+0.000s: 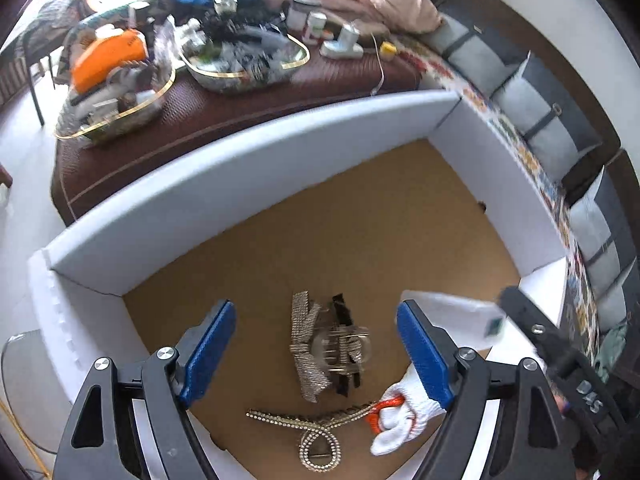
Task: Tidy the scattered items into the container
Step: 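Open both tools to drop the bow clip and plastic box into the box, then bring both open tools back over the table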
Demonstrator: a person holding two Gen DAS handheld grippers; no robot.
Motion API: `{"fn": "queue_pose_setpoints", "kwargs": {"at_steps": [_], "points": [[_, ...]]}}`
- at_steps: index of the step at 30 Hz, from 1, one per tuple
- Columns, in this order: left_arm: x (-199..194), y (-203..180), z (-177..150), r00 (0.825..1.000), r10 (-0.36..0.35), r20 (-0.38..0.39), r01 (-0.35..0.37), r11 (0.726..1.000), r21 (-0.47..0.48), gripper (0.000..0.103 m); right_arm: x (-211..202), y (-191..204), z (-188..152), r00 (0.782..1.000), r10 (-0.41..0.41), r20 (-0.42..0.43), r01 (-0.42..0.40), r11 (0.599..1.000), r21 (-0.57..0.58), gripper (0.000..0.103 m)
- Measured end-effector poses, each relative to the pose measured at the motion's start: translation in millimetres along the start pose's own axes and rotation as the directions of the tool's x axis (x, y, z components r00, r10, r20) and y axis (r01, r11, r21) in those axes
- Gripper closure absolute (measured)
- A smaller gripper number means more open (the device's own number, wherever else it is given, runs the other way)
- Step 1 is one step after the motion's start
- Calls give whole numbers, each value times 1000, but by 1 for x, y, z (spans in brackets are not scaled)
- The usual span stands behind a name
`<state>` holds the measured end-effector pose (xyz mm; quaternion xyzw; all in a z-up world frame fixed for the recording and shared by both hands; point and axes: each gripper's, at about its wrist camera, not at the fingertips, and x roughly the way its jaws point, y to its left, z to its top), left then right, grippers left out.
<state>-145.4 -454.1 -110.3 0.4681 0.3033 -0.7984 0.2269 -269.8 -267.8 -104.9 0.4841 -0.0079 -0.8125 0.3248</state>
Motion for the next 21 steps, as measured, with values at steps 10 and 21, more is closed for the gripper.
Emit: {"fn": "queue_pose_setpoints", "kwargs": {"at_steps": [10,21], "points": [[-38,-28,-33,997,-43,63,40,998,47,21,-92,-37,-55,987,-4,160,-8,997,77,36],[-102,-155,-180,968,-246,55,203,889,411,20,-196,-126,-170,960,-141,243,81,967,243,36]]}}
